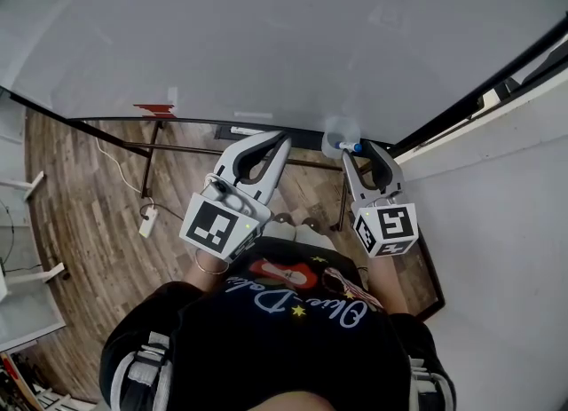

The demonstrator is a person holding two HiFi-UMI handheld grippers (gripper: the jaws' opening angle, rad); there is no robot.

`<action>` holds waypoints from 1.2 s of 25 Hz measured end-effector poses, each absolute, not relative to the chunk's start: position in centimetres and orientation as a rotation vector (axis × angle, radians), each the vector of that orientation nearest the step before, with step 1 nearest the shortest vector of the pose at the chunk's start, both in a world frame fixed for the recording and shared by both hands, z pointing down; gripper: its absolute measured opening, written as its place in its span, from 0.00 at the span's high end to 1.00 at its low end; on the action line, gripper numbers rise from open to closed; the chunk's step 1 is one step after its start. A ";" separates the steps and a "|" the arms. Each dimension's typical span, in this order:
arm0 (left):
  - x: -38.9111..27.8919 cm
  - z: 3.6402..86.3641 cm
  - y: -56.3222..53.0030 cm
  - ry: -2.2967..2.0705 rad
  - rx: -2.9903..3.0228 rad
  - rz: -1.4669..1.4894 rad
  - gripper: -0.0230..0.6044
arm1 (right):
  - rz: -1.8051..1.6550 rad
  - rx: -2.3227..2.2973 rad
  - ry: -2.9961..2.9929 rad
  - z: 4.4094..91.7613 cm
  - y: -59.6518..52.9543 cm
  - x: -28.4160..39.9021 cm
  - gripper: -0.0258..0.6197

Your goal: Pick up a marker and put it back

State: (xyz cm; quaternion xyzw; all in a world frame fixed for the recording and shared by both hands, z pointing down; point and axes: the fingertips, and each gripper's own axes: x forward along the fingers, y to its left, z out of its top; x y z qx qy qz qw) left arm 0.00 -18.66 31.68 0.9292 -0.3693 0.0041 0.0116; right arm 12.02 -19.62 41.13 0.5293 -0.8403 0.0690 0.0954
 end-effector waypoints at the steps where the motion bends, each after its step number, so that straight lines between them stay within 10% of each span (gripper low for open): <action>1: -0.2 31.8 -18.7 -1.157 2.893 0.015 0.96 | 0.209 1.568 -2.483 41.4 -19.8 12.0 0.72; 30: -0.5 31.7 -20.4 -1.182 2.874 0.008 0.96 | 0.092 1.606 -2.528 35.7 -19.8 13.5 0.85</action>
